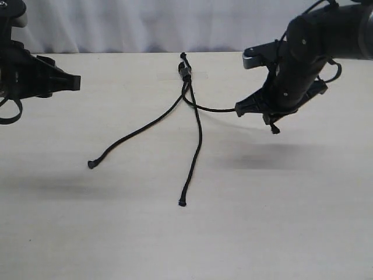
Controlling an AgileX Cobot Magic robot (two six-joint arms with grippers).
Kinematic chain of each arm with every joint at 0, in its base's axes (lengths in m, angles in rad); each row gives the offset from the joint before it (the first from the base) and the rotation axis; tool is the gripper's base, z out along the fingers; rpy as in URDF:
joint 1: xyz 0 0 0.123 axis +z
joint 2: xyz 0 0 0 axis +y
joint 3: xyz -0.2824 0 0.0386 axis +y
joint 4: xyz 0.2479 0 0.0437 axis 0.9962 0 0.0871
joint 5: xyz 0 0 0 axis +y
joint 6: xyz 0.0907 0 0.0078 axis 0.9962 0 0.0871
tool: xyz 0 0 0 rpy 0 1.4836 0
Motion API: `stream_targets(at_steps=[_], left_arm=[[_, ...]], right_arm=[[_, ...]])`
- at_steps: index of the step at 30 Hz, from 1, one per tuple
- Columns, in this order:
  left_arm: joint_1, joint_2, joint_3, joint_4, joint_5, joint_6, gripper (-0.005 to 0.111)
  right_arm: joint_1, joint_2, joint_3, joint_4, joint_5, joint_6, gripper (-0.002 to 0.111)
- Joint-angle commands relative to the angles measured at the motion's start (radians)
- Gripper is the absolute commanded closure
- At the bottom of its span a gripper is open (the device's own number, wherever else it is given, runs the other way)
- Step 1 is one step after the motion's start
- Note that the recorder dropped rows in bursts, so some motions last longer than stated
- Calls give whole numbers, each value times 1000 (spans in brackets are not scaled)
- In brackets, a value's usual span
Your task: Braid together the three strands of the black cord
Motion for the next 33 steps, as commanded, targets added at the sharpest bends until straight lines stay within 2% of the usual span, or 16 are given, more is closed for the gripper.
stream_targets(at_steps=[1, 5, 7, 10, 15, 18, 23, 29, 31, 33], left_arm=[[-3, -5, 10, -8, -9, 0, 68], [-3, -5, 10, -9, -15, 0, 68], [-3, -5, 10, -25, -22, 0, 68], [-3, -5, 10, -31, -31, 0, 68], [-3, -5, 10, -31, -31, 0, 68], [-3, -5, 10, -31, -34, 0, 68], [-3, -5, 10, -31, -110, 0, 68], [-5, -5, 10, -31, -141, 0, 68], [-29, -5, 10, -31, -141, 0, 68], [-65, -5, 10, -31, -165, 0, 68]], right_arm=[[-36, -7, 98, 16, -138, 15, 104], [-39, -7, 141, 16, -146, 29, 104], [-39, -7, 157, 16, -149, 60, 100], [-39, -7, 170, 11, -155, 71, 88], [-39, -7, 173, 11, -161, 82, 60], [-39, -9, 173, 9, -176, 74, 52], [-35, -49, 173, 9, -214, 11, 59], [-35, -188, 228, 15, -397, 11, 93], [-37, -259, 279, 15, -483, 11, 102], [-37, -324, 336, 15, -569, 13, 104]])
